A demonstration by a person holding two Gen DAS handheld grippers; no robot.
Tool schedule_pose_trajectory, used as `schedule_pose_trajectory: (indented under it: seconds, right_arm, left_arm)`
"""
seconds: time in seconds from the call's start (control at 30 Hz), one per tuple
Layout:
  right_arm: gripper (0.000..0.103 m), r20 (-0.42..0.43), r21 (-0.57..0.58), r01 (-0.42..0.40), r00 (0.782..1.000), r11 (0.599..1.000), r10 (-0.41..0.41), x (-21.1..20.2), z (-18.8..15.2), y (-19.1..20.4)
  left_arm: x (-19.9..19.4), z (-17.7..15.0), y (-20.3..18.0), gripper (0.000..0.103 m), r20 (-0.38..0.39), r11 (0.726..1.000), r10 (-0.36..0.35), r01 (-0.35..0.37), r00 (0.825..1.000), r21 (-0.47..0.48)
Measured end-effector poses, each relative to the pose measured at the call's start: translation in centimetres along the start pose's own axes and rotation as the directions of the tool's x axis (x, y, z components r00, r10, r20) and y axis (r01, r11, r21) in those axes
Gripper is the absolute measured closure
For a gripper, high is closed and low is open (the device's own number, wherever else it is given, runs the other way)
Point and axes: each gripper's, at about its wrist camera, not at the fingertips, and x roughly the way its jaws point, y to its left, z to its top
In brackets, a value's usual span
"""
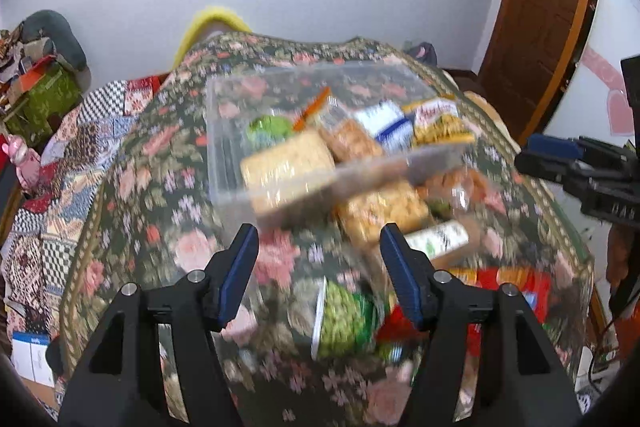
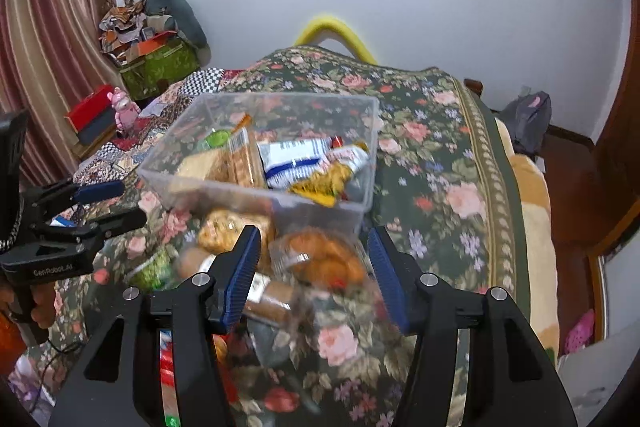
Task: Organize snacks
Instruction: 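Grasp the green pea bag with the left tool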
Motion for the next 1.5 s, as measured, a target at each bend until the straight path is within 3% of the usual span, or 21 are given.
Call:
schedule_pose_trajectory:
  seconds: [0.2,0.4,0.47,0.63,0.77,0.83,0.9,1.0,1.17,1.5]
  right_arm:
    - [0.049,-0.046,0.024,0.011,0.999,1.000,-0.010,1.2,-1.4,-1.2]
    - [0.039,-0.090,0.036,0.003,0.996,0.999,0.000,3.3,-2.0,-1.1]
    - [0.030,-0.097,0.028,0.000,0.995,1.000,0.003,4.0,-1.8,-0.7]
    - [0.025,-0.135,-0.015,-0.008,0.991,1.000,0.006,6.1,-1.6,0.3]
    - [0.021,-0.166,-0.043,0.017,0.986,0.999,-0.024,7.6,-1.9,0.7]
    - [0.021,-0.164,-0.044,0.025,0.986,0.999,-0.032,8.0,-2.0,0.7]
    - [0.022,-0.159,-0.029,0.021,0.987,0.999,-0.026,8.1,-2.0,0.6]
    - [0.028,-0.152,-0.017,0.015,0.988,1.000,-0.018,8.0,-2.1,0.5]
    - [0.050,-0.137,-0.061,0.022,0.990,0.998,-0.030,7.3,-2.6,1.0]
    - [0.057,-0.105,-0.032,0.005,0.994,0.999,-0.009,5.6,-2.7,0.8]
  left_arm:
    - [1.3,-2.6,0.1,0.040,-0.062,1.000,-0.020,0.020,0.998,-0.004]
    - [2.5,-4.2,0.2,0.040,-0.116,0.998,-0.064,0.062,0.991,-0.025]
    - [2.9,-4.5,0.2,0.040,-0.115,0.997,-0.069,0.067,0.991,-0.024]
    - [3.0,-4.8,0.3,0.041,-0.100,0.995,-0.098,0.094,0.990,-0.041]
    - [3.2,-5.2,0.3,0.048,-0.099,0.990,-0.133,0.128,0.986,-0.056]
    - [3.5,-5.5,0.3,0.057,-0.108,0.986,-0.157,0.150,0.982,-0.071]
    - [3.6,-5.7,0.2,0.070,-0.107,0.982,-0.180,0.172,0.978,-0.083]
    - [3.3,-5.7,-0.1,0.073,-0.094,0.985,-0.164,0.158,0.982,-0.071]
    - [2.4,-5.7,-0.4,0.079,-0.076,0.990,-0.129,0.125,0.989,-0.058]
    - [-0.5,-4.8,0.8,0.085,-0.023,0.997,-0.062,0.061,0.998,-0.055]
